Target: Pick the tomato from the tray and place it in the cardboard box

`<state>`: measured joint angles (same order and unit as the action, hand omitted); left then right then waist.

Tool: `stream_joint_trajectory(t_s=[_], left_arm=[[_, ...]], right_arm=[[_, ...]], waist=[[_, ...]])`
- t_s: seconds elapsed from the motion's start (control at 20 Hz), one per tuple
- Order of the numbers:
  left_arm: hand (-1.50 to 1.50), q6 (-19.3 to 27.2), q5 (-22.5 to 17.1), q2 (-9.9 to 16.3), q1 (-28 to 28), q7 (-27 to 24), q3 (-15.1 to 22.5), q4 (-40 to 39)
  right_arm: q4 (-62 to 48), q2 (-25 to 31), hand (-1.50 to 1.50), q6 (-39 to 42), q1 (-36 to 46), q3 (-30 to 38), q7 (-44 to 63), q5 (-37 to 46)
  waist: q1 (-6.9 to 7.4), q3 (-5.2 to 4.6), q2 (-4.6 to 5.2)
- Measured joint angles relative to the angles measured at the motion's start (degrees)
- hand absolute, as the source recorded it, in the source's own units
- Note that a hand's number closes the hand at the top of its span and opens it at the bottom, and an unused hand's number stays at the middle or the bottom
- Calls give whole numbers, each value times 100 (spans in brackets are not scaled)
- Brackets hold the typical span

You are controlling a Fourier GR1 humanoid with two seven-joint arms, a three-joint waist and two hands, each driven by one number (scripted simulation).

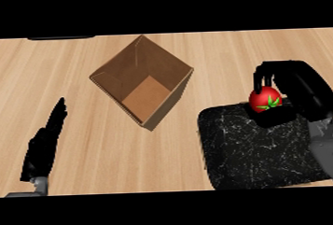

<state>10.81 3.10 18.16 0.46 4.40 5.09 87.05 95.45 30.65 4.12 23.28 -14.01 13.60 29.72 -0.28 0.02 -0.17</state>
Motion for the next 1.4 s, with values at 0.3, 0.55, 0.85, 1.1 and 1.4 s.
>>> stream_joint_trajectory(t_s=[0.3,0.55,0.85,1.1,1.4], left_arm=[[0,-28,67,-16,-45,102,-32,112],[0,-160,67,-62,-96,38,-129,-2],[0,-219,173,-125,-96,165,-121,159],[0,-266,203,-158,-54,108,-191,156],[0,-245,324,-287,-204,100,-175,3]], right_arm=[[493,-463,150,355,579,250,120,-687],[465,-1032,150,562,1348,156,722,-651],[-432,-1759,150,607,2471,29,1240,-294],[-1529,-2354,150,449,3092,-103,1248,71],[-2981,-2873,150,16,3591,-275,1011,275]], waist=[[43,-2,5],[66,-5,11],[106,-5,19],[128,-6,28],[152,-6,42]])
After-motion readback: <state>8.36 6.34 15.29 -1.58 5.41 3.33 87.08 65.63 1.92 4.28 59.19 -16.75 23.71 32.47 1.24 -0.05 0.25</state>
